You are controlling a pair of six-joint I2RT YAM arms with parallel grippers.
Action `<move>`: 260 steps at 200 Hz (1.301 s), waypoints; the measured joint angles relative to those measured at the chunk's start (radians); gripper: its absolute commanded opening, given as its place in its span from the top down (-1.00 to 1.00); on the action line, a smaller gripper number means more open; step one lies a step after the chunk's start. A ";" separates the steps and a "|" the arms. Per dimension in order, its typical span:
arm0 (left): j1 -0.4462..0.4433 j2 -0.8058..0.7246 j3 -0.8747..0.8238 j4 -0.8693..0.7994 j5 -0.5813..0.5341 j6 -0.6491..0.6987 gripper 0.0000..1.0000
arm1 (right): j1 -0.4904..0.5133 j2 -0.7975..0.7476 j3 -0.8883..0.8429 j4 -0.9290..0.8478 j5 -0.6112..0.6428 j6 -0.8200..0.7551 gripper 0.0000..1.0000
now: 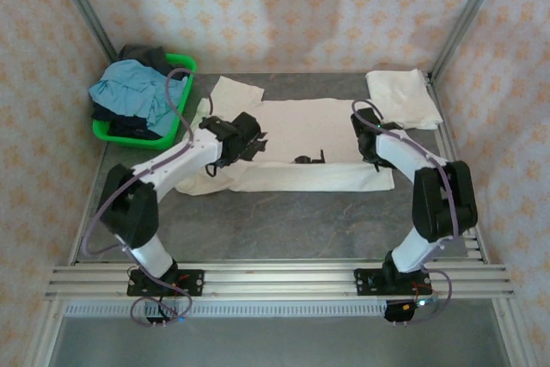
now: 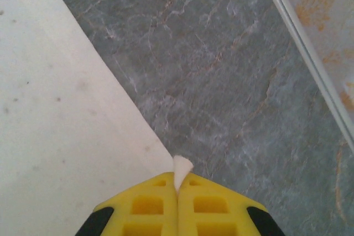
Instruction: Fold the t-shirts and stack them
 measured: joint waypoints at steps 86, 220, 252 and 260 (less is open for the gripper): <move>0.056 0.211 0.111 0.040 0.011 0.100 0.04 | 0.000 0.180 0.124 -0.034 0.021 -0.026 0.57; 0.159 -0.132 -0.396 0.244 0.255 0.088 0.14 | 0.087 0.015 -0.078 0.043 -0.176 0.031 -0.03; 0.222 -0.058 -0.445 0.325 0.346 0.088 0.76 | 0.031 0.061 -0.130 0.094 -0.253 0.091 0.10; 0.235 -0.058 -0.452 0.344 0.366 0.087 0.87 | 0.011 0.040 -0.153 0.122 -0.278 0.109 0.11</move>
